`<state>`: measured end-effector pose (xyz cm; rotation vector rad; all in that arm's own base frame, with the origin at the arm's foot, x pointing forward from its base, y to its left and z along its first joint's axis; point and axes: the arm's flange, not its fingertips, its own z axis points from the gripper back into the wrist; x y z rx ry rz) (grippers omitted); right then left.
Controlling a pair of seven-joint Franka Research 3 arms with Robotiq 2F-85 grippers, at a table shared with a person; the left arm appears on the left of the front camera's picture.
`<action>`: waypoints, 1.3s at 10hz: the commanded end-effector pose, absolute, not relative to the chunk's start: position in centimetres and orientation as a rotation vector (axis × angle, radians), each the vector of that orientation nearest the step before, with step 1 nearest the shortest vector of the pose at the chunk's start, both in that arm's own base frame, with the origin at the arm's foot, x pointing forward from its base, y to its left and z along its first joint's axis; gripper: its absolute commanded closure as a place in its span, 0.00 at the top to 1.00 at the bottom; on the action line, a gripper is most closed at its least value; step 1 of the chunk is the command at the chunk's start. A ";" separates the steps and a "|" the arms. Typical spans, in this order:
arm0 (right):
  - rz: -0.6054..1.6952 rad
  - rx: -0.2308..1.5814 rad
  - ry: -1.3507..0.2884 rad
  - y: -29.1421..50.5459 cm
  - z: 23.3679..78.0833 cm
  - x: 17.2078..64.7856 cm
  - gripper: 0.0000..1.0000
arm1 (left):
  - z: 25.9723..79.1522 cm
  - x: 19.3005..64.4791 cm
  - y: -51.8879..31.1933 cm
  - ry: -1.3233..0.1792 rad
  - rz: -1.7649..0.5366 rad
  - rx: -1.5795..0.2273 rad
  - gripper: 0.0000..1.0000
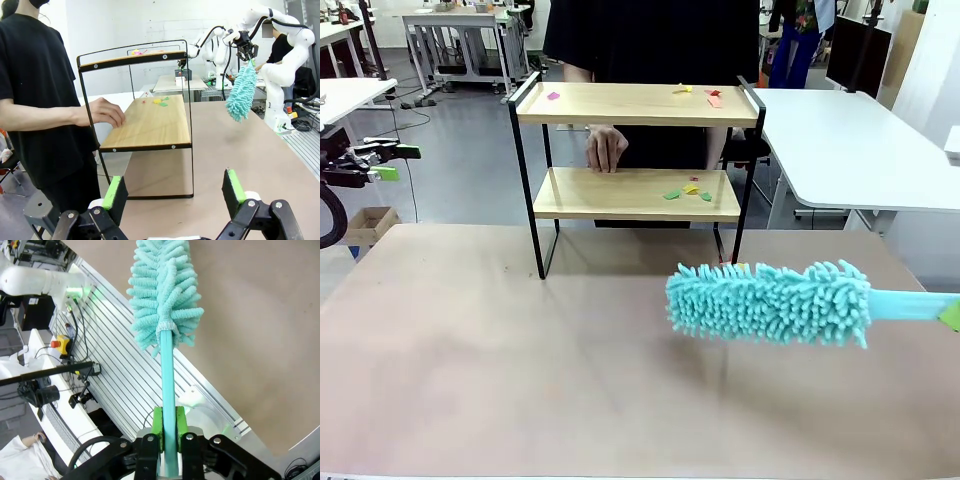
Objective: Clean the shelf.
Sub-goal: Clean the specific section of the Shelf indicated by the human with the Duster.
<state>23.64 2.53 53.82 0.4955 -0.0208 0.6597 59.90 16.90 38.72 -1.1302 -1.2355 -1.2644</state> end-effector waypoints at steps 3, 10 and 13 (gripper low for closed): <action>0.568 0.582 -0.133 9.6 57.2 25.1 0.13 | 38.9 59.8 16.9 -1.239 -1.275 -1.126 1.00; 0.235 0.542 -0.330 23.8 56.8 28.3 0.13 | 38.9 59.8 16.9 -1.239 -1.275 -1.126 1.00; 0.261 0.534 -0.332 23.6 56.2 27.8 0.13 | 38.9 59.8 16.9 -1.239 -1.275 -1.126 1.00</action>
